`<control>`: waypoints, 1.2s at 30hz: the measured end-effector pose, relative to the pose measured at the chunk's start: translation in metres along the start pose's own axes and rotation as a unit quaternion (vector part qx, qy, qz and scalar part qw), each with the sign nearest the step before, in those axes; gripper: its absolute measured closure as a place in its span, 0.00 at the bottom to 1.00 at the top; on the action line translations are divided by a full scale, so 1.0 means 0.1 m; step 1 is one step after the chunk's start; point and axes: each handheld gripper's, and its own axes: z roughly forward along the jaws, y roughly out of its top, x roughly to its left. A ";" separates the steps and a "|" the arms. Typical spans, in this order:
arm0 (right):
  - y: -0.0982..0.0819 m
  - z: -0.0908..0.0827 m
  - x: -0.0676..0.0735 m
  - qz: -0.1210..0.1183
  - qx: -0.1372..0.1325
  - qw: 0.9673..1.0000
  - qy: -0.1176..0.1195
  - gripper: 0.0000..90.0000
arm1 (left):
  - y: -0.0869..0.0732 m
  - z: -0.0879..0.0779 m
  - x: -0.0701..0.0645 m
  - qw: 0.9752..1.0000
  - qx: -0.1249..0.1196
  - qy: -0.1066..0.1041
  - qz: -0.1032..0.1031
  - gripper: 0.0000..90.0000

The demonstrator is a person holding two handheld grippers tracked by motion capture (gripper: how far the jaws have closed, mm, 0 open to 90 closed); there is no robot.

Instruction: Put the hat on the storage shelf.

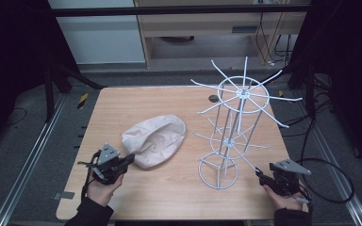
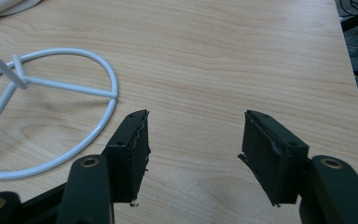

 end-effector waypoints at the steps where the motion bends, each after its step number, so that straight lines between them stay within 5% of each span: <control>1: 0.00 0.00 0.00 0.000 0.000 1.000 0.000 0.47 | 0.02 0.06 -0.05 1.000 0.005 -0.001 0.004 0.99; 12: -0.01 0.03 -0.03 -0.003 0.006 1.000 -0.001 0.48 | 0.13 0.81 -0.47 0.999 0.030 0.011 0.025 1.00; 19: -0.02 0.05 -0.03 -0.005 0.010 1.000 0.003 0.49 | 0.11 1.15 -0.52 0.998 0.046 0.020 0.025 1.00; 31: -0.03 0.06 -0.04 -0.011 0.016 1.000 0.003 0.48 | -0.05 1.02 -0.39 0.997 0.069 0.018 0.042 1.00; 36: -0.04 0.06 -0.04 -0.006 0.018 1.000 0.005 0.48 | -0.10 0.93 -0.29 0.997 0.069 0.017 0.033 1.00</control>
